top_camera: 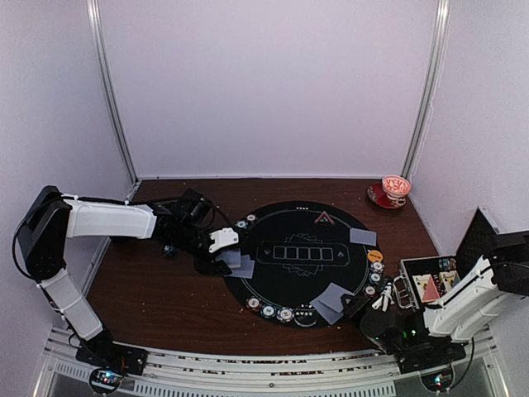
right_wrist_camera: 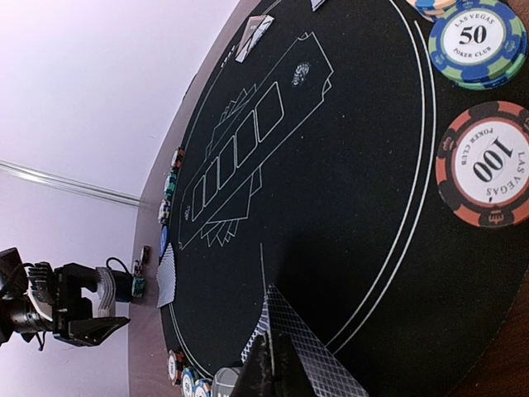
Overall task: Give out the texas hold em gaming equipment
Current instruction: Distribute the poker card in the dealer area.
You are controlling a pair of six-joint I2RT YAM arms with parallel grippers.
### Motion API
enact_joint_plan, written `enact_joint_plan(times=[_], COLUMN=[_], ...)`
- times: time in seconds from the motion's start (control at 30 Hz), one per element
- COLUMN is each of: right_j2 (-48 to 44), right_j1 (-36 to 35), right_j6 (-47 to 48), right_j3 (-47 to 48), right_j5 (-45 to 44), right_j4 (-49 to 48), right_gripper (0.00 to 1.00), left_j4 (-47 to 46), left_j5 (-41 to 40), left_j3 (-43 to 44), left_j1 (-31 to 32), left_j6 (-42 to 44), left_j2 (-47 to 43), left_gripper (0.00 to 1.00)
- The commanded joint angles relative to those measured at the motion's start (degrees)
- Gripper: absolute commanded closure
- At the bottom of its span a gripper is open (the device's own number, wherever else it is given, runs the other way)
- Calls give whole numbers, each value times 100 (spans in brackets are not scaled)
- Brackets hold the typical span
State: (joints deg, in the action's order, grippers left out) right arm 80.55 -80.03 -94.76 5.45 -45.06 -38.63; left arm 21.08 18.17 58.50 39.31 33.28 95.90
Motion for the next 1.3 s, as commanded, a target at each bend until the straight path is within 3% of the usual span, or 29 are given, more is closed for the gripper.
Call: enact_joint_plan(times=[0.0,0.33,1.27], right_j2=[294,563,-1179], right_j1=[-48,-130,-698], right_j6=[-28,-209,-1628], right_j3=[154,265,989], right_j5=[9,170,-467], right_j4=[-319,-257,4443], right_gripper=[99,90,63], left_j4=[-154,-151,-157], left_j5=[13,11,3], left_j3=[52,50,48], left_j1=[-35,-35,-31], left_j6=[21,12,7], left_j2=[46,39,19], left_gripper=[39,39,39])
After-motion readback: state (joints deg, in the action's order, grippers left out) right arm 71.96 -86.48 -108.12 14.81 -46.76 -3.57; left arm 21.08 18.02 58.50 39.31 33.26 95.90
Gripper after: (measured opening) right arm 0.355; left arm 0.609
